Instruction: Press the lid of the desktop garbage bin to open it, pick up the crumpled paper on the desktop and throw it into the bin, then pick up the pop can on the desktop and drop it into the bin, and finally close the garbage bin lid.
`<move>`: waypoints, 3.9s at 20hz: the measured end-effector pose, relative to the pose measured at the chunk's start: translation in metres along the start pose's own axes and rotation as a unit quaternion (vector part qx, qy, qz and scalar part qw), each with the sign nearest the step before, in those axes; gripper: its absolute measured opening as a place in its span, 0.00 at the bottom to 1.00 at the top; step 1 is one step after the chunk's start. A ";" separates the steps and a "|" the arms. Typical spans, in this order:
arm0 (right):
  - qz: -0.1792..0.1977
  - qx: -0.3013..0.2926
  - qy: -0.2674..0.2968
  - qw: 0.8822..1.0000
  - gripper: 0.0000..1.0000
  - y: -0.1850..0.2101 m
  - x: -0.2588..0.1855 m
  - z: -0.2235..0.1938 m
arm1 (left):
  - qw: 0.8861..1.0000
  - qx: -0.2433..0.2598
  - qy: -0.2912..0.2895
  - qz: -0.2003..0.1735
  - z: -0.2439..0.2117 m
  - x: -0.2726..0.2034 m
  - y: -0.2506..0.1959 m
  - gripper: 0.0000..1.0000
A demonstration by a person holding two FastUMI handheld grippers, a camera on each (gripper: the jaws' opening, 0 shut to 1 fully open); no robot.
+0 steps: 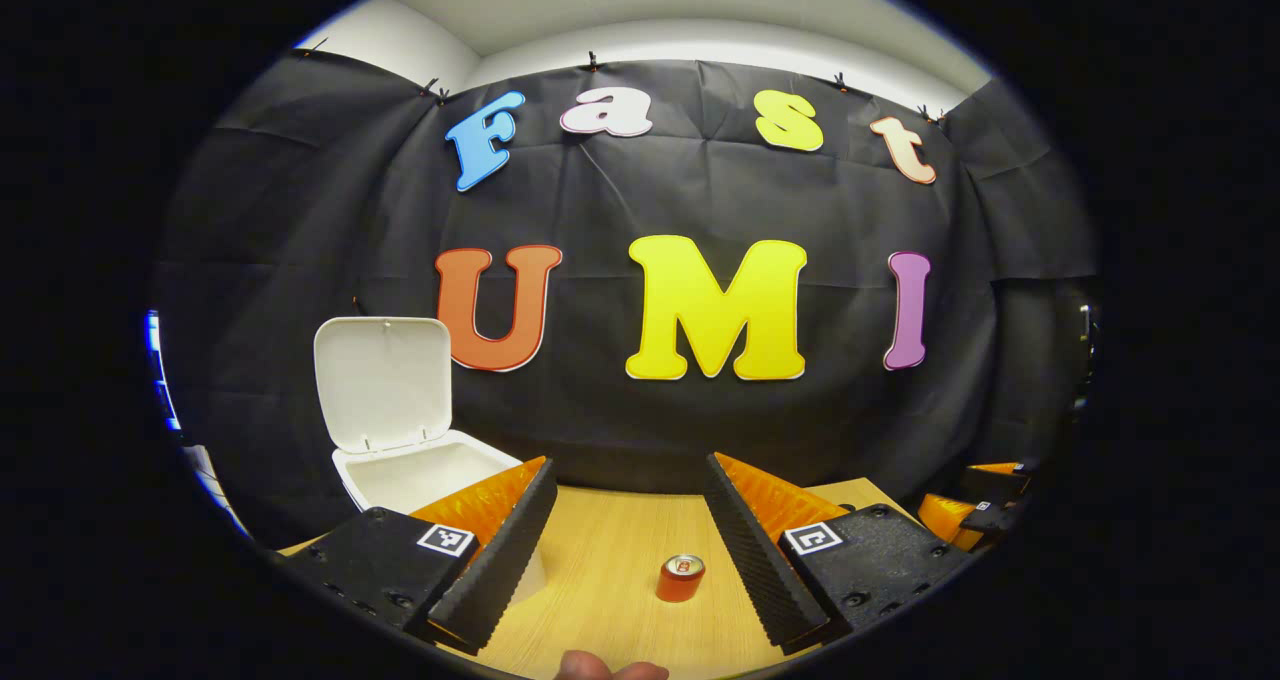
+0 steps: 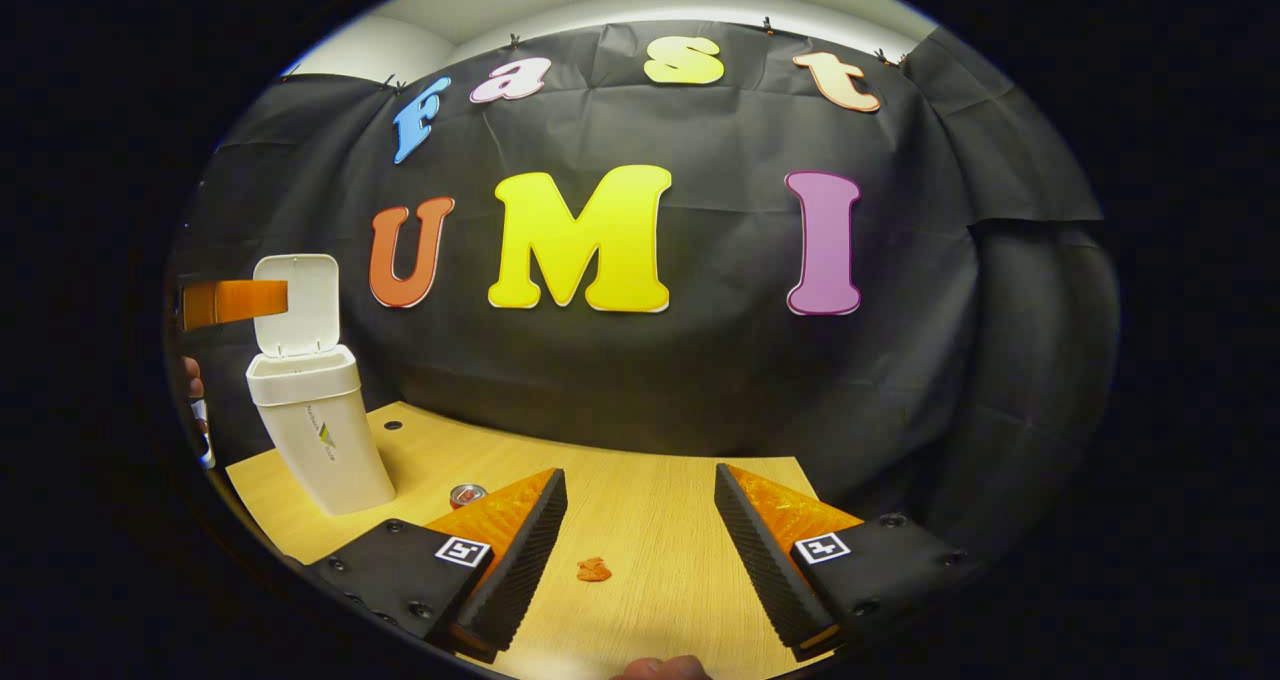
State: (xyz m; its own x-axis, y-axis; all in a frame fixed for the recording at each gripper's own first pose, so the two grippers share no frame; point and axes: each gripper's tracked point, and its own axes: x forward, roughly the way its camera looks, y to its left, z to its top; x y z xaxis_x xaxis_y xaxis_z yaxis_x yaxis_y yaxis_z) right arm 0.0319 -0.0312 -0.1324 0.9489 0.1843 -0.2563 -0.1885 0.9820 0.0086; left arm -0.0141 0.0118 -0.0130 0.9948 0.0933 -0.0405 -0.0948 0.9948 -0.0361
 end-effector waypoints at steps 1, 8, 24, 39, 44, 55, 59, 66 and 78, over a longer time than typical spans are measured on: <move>0.001 -0.002 0.005 1.000 0.94 0.000 0.002 -0.007 | 1.000 0.001 0.000 -0.002 0.000 -0.001 -0.002 0.96; 0.035 0.008 0.091 0.995 0.94 0.009 0.035 -0.081 | 0.999 0.007 0.035 -0.011 -0.019 -0.016 -0.010 0.96; 0.095 -0.031 0.256 0.961 0.93 0.047 0.117 -0.217 | 0.992 0.000 0.112 0.058 -0.063 -0.063 0.022 0.97; 0.106 -0.045 0.326 0.938 0.83 0.074 0.163 -0.275 | 0.980 -0.010 0.143 0.138 -0.086 -0.095 0.076 0.97; 0.106 -0.053 0.330 0.937 0.42 0.081 0.164 -0.276 | 0.976 -0.026 0.148 0.155 -0.094 -0.102 0.089 1.00; 0.141 -0.021 0.307 0.941 0.01 0.120 0.127 -0.204 | 0.980 -0.028 0.141 0.138 -0.092 -0.105 0.091 0.97; 0.174 -0.014 0.240 0.955 0.01 0.148 0.104 -0.121 | 0.982 -0.030 0.135 0.125 -0.096 -0.101 0.094 0.97; 0.232 -0.010 0.153 0.961 0.00 0.210 0.076 -0.007 | 0.980 -0.046 0.133 0.138 -0.109 -0.105 0.127 0.98; 0.387 -0.056 0.060 0.918 0.00 0.436 0.085 0.084 | 0.968 -0.051 0.108 0.222 -0.079 -0.157 0.186 0.97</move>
State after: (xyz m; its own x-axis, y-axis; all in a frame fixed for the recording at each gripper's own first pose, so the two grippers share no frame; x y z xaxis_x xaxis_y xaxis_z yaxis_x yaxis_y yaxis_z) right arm 0.0516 0.4156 -0.0692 0.4862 0.8129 -0.3206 -0.8257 0.5475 0.1360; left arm -0.1907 0.1795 -0.0919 0.8257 0.4889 -0.2813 -0.5247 0.8488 -0.0649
